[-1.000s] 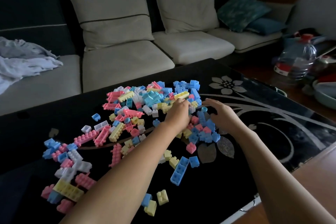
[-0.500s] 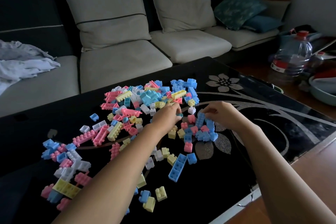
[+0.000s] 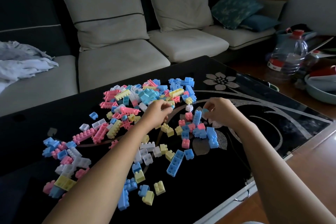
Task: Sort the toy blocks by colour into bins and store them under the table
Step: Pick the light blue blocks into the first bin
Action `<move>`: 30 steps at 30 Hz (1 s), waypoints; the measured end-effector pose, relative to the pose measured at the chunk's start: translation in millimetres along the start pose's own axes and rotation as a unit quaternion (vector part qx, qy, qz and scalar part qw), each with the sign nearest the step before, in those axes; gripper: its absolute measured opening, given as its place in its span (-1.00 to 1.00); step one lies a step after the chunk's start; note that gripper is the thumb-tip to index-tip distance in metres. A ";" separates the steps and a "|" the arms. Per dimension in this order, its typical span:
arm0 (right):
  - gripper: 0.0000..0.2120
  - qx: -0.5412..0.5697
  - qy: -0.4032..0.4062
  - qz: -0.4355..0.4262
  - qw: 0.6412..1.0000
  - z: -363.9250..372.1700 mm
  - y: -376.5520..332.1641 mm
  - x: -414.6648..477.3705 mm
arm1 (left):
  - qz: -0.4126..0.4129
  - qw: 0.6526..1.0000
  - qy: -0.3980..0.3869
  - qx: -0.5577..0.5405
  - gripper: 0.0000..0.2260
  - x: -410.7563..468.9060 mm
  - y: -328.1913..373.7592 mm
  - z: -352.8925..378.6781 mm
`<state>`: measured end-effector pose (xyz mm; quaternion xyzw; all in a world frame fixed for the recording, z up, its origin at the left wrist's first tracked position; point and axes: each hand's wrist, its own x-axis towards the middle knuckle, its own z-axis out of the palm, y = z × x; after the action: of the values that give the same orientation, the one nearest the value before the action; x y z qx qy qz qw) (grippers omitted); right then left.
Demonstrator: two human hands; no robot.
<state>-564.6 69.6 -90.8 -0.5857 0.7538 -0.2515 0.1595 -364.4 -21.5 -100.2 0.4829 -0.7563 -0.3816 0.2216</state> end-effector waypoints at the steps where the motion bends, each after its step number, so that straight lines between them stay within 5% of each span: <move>1: -0.88 0.016 -0.012 -0.022 1.000 -2.6 -2.0 -0.5 | -0.052 0.986 -0.006 -0.159 -0.87 0.8 2.4 -3.7; 3: -0.87 0.021 -0.064 -0.064 0.996 -4.4 -6.1 -0.9 | -0.121 0.855 -0.041 -0.503 -0.87 -0.1 7.8 -13.2; 5: -0.87 -0.023 -0.116 -0.087 0.989 -2.0 -8.0 -0.5 | -0.133 0.710 -0.081 -0.687 -0.82 -2.8 9.6 -19.7; 8: -0.87 -0.014 -0.134 -0.089 0.987 1.8 -8.2 2.6 | -0.120 0.620 -0.144 -0.762 -0.80 -8.8 10.5 -21.3; 15: -0.82 0.008 -0.140 -0.081 0.987 5.4 -6.9 7.6 | -0.125 0.568 -0.186 -0.792 -0.77 -10.3 -4.1 -17.3; 19: -0.82 -0.002 -0.157 -0.125 0.980 9.0 -13.0 8.3 | -0.155 0.587 -0.168 -0.777 -0.81 -11.1 -9.5 -16.2; 26: -0.67 -0.001 -0.182 -0.171 0.968 24.1 -30.4 3.0 | -0.219 0.533 -0.136 -0.806 -0.87 -15.1 -20.5 -16.6; 30: -0.71 -0.004 -0.186 -0.201 0.962 31.4 -35.9 -1.4 | -0.237 0.544 -0.121 -0.796 -0.84 -21.2 -17.2 -21.7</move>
<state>-518.6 58.2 -96.4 -0.7623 0.5786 -0.1615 0.2407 -330.2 -14.5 -99.9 0.2192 -0.0204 -0.9204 0.3231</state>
